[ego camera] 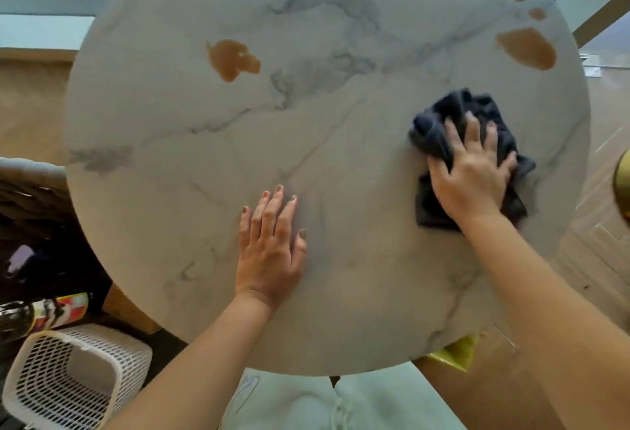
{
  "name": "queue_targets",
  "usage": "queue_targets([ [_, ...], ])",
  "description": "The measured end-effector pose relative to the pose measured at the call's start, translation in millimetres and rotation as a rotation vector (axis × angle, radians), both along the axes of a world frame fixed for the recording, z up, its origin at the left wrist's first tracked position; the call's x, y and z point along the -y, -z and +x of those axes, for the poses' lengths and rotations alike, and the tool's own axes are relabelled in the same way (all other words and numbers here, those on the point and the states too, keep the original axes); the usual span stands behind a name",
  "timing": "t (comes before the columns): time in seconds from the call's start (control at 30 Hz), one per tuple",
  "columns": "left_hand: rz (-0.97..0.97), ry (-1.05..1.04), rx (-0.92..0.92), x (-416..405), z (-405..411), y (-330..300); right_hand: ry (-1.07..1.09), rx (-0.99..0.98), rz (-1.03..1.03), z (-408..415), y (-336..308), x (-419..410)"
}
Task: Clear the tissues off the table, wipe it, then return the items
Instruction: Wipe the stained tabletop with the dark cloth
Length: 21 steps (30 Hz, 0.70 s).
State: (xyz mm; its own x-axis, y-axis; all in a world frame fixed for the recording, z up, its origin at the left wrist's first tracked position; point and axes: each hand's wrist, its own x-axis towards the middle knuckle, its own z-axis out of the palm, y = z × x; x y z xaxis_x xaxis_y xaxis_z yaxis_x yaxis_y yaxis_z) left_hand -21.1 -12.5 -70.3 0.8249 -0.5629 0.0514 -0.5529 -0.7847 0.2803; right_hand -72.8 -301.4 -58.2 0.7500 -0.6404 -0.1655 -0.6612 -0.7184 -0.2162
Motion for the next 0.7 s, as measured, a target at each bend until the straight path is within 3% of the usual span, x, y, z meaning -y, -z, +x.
queue_targets([
  [0.07, 0.008, 0.001, -0.005, 0, 0, 0, 0.029, 0.017, 0.007, 42, 1, -7],
  [0.13, 0.015, 0.005, -0.004, 0, 0, 0, -0.082, 0.055, 0.039, 59, 3, -43],
  [0.3, 0.027, 0.023, -0.001, 0, 0, -2, -0.469, 0.073, 0.002, -41, 2, -131],
  [0.43, 0.02, 0.01, -0.03, 0, -1, -2, -0.317, 0.015, -0.013, -70, 2, -71],
  [0.57, 0.037, 0.01, -0.033, 0, -1, -1, -0.005, -0.007, 0.022, -7, 0, -39],
  [0.7, 0.055, 0.018, -0.058, -1, 0, -1, -0.09, 0.063, 0.006, 17, 4, -104],
])
